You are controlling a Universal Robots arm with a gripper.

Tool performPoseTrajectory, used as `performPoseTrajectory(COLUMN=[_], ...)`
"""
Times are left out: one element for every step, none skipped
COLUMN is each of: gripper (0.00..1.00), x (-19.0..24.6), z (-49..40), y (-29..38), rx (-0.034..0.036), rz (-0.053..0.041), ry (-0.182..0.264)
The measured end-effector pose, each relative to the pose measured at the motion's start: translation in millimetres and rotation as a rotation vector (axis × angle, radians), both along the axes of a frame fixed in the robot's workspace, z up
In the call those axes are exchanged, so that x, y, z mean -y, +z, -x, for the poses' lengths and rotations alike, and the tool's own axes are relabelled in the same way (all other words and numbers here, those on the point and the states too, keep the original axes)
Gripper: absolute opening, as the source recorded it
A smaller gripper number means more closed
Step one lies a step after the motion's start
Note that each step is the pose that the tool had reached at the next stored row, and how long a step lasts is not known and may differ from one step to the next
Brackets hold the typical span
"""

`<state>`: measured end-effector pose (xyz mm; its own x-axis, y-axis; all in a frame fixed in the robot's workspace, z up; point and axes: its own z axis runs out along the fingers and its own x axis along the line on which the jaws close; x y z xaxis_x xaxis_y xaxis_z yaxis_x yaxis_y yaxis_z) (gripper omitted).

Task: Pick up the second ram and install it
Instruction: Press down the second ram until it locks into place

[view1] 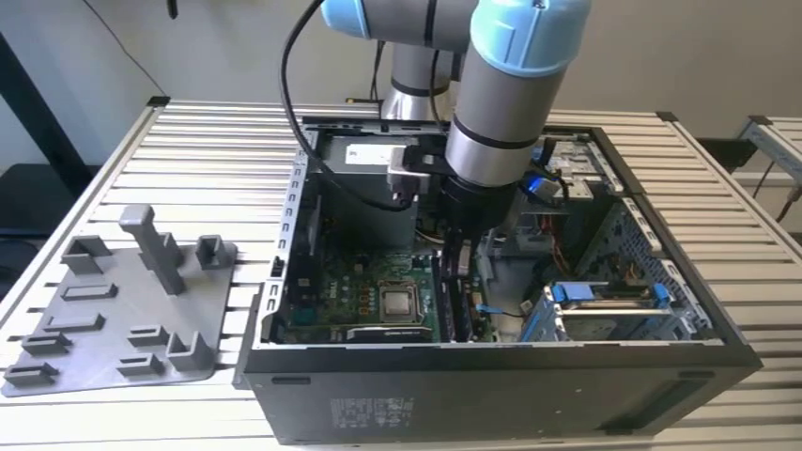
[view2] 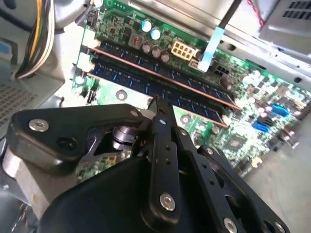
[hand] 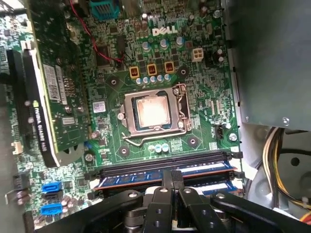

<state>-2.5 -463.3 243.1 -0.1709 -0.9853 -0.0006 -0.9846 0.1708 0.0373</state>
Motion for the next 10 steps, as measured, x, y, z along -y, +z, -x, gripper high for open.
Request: performPoseTrajectory(gripper=[0.11,0.11,0.11,0.11,0.11,0.11,0.11,0.11,0.11,0.11], x=[0.0,0.0,0.0,0.0,0.0,0.0,0.0,0.0,0.0,0.0], z=[0.0,0.0,0.0,0.0,0.0,0.0,0.0,0.0,0.0,0.0], y=[3.6,7.2,10.3,12.4,12.5,12.5,12.5,12.5,12.5,12.5], rx=[0.0001,0.0000,0.0000,0.0000,0.0001,0.0001,0.0001,0.0001,0.0001,0.0001], rz=[-0.0003,-0.0001,-0.0001,-0.0002,-0.0001,-0.0002,-0.0003,-0.0003,-0.0003,-0.0002], ry=[0.000,0.000,0.000,0.000,0.000,0.000,0.000,0.000,0.000,0.000])
